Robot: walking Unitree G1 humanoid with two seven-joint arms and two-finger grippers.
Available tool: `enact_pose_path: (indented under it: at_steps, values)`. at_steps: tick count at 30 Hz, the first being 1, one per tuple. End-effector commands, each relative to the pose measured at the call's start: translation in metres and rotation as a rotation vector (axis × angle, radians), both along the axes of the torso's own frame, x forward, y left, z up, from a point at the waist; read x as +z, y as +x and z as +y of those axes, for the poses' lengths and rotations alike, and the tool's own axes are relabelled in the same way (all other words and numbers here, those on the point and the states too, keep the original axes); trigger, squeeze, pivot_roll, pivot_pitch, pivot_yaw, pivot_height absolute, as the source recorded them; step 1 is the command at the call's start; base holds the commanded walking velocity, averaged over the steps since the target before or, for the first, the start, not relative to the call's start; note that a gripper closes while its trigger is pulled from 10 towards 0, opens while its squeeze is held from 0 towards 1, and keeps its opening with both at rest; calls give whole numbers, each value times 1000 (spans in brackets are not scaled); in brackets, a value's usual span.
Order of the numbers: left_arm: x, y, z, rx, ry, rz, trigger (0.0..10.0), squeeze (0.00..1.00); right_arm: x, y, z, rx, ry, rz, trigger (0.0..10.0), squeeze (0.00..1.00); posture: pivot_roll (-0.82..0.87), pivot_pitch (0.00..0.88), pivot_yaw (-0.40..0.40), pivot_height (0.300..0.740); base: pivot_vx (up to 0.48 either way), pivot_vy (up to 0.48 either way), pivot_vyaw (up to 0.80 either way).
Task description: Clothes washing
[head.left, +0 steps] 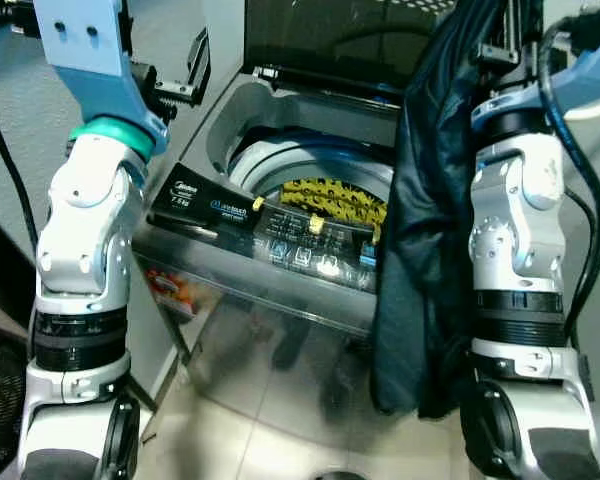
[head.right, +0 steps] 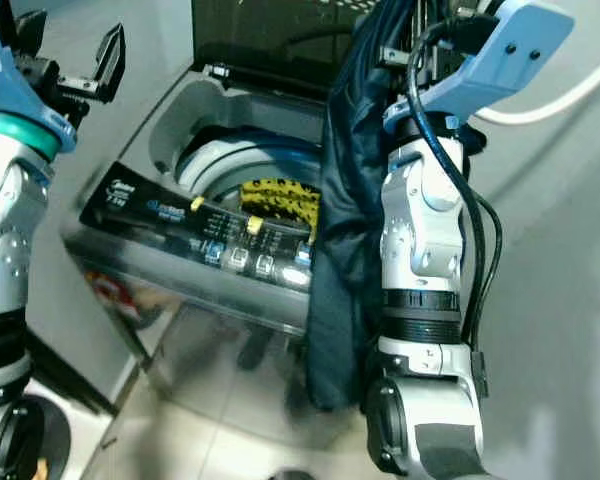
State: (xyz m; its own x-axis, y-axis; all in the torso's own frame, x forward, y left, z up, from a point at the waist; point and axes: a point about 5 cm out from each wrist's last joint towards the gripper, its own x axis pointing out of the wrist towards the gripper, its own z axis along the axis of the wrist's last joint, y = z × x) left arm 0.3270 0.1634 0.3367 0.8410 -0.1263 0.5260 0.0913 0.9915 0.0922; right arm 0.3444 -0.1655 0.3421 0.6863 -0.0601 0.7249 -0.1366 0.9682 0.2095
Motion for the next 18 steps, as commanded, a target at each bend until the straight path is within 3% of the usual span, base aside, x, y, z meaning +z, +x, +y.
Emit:
enact_pose_path:
  at_steps: [1,17,18]
  values:
    - [-1,1,-4,-20,6,20,10000,0,4,-2,-5,-23,6,-17,10000,0,54,0,24,740,0,0,0]
    - [0,-2,-10,-112,-13,33,10000,0,3,0,-5,-25,4,-14,10000,0,60,0,20,740,0,0,0]
    - [10,-8,-10,-113,0,-56,10000,0,4,-1,-3,-14,-12,-19,10000,0,58,0,22,740,0,0,0]
